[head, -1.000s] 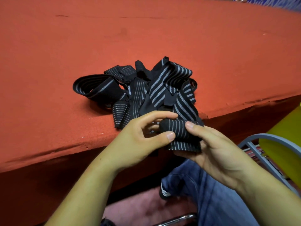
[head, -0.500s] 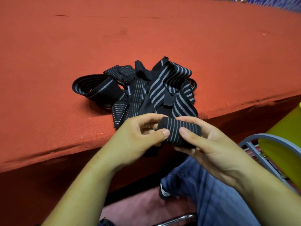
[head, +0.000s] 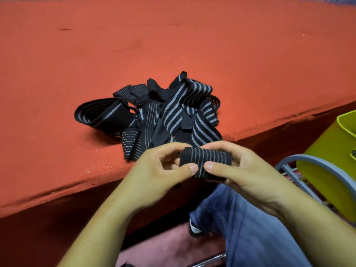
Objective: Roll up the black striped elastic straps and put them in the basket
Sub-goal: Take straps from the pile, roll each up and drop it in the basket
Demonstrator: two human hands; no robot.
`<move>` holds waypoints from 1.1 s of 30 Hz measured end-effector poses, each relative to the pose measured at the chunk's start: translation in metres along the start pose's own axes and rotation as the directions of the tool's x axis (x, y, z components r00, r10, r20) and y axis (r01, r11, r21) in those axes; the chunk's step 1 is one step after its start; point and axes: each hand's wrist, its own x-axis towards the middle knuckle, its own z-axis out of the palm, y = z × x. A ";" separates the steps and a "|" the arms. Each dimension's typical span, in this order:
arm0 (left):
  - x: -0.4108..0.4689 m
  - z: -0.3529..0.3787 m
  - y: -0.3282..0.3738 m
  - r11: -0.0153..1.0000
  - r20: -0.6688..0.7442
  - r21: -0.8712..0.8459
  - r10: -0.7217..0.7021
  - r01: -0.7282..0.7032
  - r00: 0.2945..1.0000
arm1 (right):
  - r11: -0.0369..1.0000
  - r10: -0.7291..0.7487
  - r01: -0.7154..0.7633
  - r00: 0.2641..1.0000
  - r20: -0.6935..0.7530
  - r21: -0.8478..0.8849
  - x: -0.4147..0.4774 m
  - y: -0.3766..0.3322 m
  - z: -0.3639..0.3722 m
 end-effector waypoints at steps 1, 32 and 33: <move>0.001 0.003 0.003 1.000 -0.004 0.009 0.010 -0.010 1.000 | 0.999 -0.011 0.011 1.000 0.011 -0.048 -0.001 -0.004 -0.006; 0.186 0.245 0.164 0.898 0.264 0.400 0.076 -0.180 0.962 | 0.538 -0.089 0.006 0.995 -0.050 -0.843 -0.069 -0.119 -0.332; 0.190 0.250 0.158 0.891 0.264 0.417 0.070 -0.179 0.962 | 0.554 -0.075 -0.035 0.993 -0.092 -0.832 -0.066 -0.113 -0.343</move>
